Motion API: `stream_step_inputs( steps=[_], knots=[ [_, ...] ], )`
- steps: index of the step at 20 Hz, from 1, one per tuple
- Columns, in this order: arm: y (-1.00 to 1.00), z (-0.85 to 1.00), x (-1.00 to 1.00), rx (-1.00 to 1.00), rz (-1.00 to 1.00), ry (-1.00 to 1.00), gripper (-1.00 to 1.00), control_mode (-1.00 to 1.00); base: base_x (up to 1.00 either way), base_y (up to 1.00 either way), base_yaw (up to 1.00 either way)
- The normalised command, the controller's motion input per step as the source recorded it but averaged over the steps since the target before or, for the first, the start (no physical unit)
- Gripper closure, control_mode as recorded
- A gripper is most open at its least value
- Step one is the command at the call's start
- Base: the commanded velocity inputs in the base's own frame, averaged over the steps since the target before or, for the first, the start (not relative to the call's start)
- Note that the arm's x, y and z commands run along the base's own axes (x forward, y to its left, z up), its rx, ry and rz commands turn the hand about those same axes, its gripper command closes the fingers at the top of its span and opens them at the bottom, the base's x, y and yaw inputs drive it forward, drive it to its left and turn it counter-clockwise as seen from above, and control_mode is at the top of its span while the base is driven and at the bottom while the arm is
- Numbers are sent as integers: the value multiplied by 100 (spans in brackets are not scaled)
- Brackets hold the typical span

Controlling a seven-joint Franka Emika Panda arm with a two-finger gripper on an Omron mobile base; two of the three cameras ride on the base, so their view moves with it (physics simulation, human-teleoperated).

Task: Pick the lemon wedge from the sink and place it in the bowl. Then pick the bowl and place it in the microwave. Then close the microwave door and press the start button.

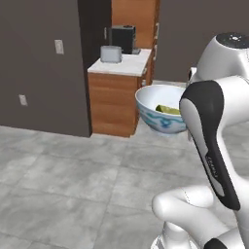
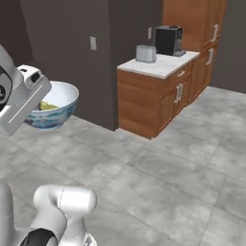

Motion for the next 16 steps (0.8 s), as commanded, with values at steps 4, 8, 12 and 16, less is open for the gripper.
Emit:
stream_step_inputs(
  steps=[4, 8, 12, 16],
  knots=[
    [0, 0, 0, 0, 0, 0, 100, 100, -5, -17, -46],
    [0, 0, 0, 0, 0, 0, 100, 100, 0, -22, -39],
    [0, 0, 0, 0, 0, 0, 100, 100, 0, -24, -35],
    [0, 0, 0, 0, 0, 0, 100, 100, 0, -22, -30]
  ],
)
